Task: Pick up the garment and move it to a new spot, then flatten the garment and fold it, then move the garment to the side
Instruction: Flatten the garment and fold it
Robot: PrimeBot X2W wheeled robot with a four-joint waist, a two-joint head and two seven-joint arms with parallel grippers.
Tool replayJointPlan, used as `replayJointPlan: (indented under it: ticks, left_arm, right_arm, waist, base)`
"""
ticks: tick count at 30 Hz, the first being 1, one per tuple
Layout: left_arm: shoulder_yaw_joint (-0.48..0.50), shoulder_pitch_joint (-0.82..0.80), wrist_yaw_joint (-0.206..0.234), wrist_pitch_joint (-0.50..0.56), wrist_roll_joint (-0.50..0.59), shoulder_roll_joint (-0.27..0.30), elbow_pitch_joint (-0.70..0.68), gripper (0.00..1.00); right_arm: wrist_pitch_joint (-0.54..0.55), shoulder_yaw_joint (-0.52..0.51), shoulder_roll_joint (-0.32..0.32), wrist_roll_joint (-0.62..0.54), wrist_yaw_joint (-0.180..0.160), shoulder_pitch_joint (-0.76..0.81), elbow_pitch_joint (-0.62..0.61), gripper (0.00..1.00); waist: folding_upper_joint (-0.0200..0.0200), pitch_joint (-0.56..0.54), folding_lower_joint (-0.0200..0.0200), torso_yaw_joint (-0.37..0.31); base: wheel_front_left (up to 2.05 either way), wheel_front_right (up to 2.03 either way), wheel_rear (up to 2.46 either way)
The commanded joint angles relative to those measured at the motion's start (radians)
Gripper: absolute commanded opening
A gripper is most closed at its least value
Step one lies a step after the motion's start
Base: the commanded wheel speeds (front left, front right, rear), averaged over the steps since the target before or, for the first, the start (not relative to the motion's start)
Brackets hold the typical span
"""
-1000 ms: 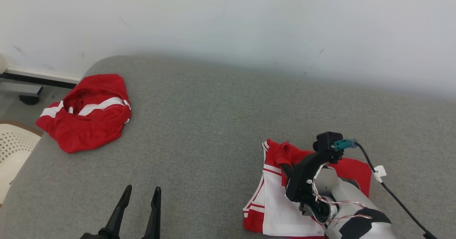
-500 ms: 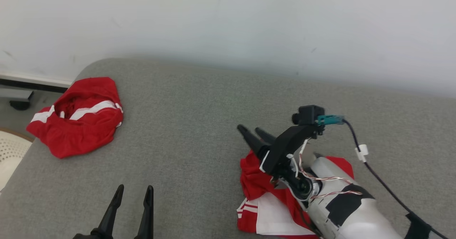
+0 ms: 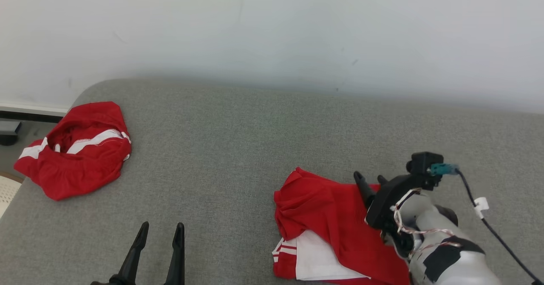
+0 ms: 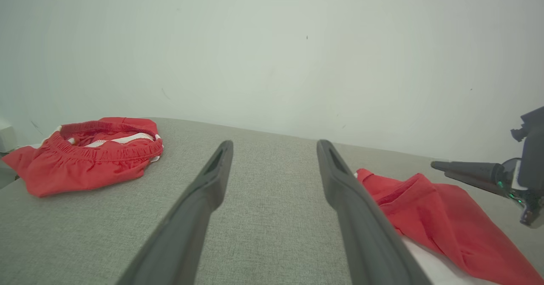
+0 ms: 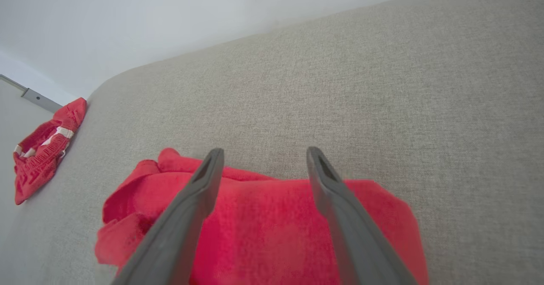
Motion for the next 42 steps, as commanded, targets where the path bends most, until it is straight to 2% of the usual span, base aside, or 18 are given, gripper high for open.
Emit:
replayJointPlan:
  ticks: [1,2,3,4,5,6,12,16,20,27,29,33,37,42]
  left_arm:
    - [-0.002,-0.008,-0.002,-0.003,0.005,-0.002,-0.001,1.00]
    - [-0.005,-0.011,-0.002,-0.003,0.004,-0.003,0.000,1.00]
    - [-0.008,-0.015,-0.002,-0.003,0.004,-0.003,0.002,1.00]
    - [-0.009,-0.018,-0.003,-0.003,0.003,-0.003,0.004,1.00]
    - [-0.009,-0.019,-0.003,-0.003,0.001,-0.002,0.005,1.00]
    - [-0.008,-0.018,-0.003,-0.003,0.000,-0.001,0.007,1.00]
    - [-0.006,-0.017,-0.004,-0.003,-0.006,0.004,0.011,1.00]
    - [-0.005,-0.014,-0.004,-0.003,-0.007,0.005,0.012,1.00]
    - [-0.001,-0.009,-0.005,-0.003,-0.008,0.005,0.008,1.00]
    - [0.003,-0.002,-0.005,-0.003,-0.009,0.002,0.006,1.00]
    - [0.007,0.002,-0.005,-0.003,-0.008,0.001,0.007,1.00]
    - [0.009,0.006,-0.004,-0.003,-0.004,-0.001,0.004,1.00]
    - [0.002,0.005,-0.005,-0.003,-0.001,-0.005,0.001,1.00]
    - [-0.025,-0.018,-0.006,-0.003,0.003,-0.008,0.004,1.00]
  right_arm:
    - [-0.014,0.006,0.016,-0.029,0.002,0.025,0.012,1.00]
    - [-0.019,0.011,0.023,-0.047,0.002,0.027,0.023,0.82]
    - [-0.021,0.022,0.029,-0.069,0.002,0.030,0.027,0.50]
    - [-0.023,0.031,0.038,-0.085,0.002,0.035,0.028,0.40]
    - [-0.020,0.041,0.046,-0.100,0.002,0.042,0.028,0.07]
    - [-0.012,0.059,0.054,-0.119,0.002,0.049,0.023,0.00]
    - [0.023,0.138,0.074,-0.177,0.002,0.103,-0.056,0.00]
    - [0.100,0.236,0.076,-0.160,0.002,0.182,-0.211,0.00]
    - [0.179,0.302,0.074,-0.194,0.002,0.259,-0.336,0.00]
    - [0.296,0.329,0.074,-0.203,0.002,0.380,-0.529,0.00]
    - [0.331,0.283,0.074,-0.220,0.002,0.395,-0.617,0.00]
    - [0.369,0.141,0.074,-0.316,0.002,0.375,-0.679,0.00]
    - [0.430,0.001,0.075,-0.421,0.002,0.337,-0.667,0.00]
    - [0.472,-0.072,0.075,-0.467,0.002,0.273,-0.584,0.00]
  waist:
    - [0.0000,0.003,0.0000,0.002]
    - [0.0000,0.005,0.0000,0.004]
    - [0.0000,0.006,0.0000,0.006]
    - [0.0000,0.007,0.0000,0.009]
    - [0.0000,0.008,0.0000,0.012]
    - [0.0000,0.008,0.0000,0.015]
    - [0.0000,0.000,0.0000,0.029]
    - [0.0000,-0.005,0.0000,0.034]
    - [0.0000,-0.007,0.0000,0.036]
    - [0.0000,-0.010,0.0000,0.037]
    - [0.0000,-0.013,0.0000,0.034]
    - [0.0000,-0.020,0.0000,0.030]
    - [0.0000,-0.019,0.0000,0.032]
    - [0.0000,-0.006,0.0000,0.061]
  base:
    - [0.00,0.00,0.00]
    - [0.00,0.00,0.00]
    - [0.00,0.00,0.00]
    - [0.00,0.00,0.00]
    - [0.00,0.00,0.00]
    - [0.00,0.00,0.00]
    - [0.00,0.00,0.00]
    - [0.00,0.00,0.00]
    - [0.00,0.00,0.00]
    - [0.00,0.00,0.00]
    - [0.00,0.00,0.00]
    - [0.00,0.00,0.00]
    - [0.00,0.00,0.00]
    - [0.00,0.00,0.00]
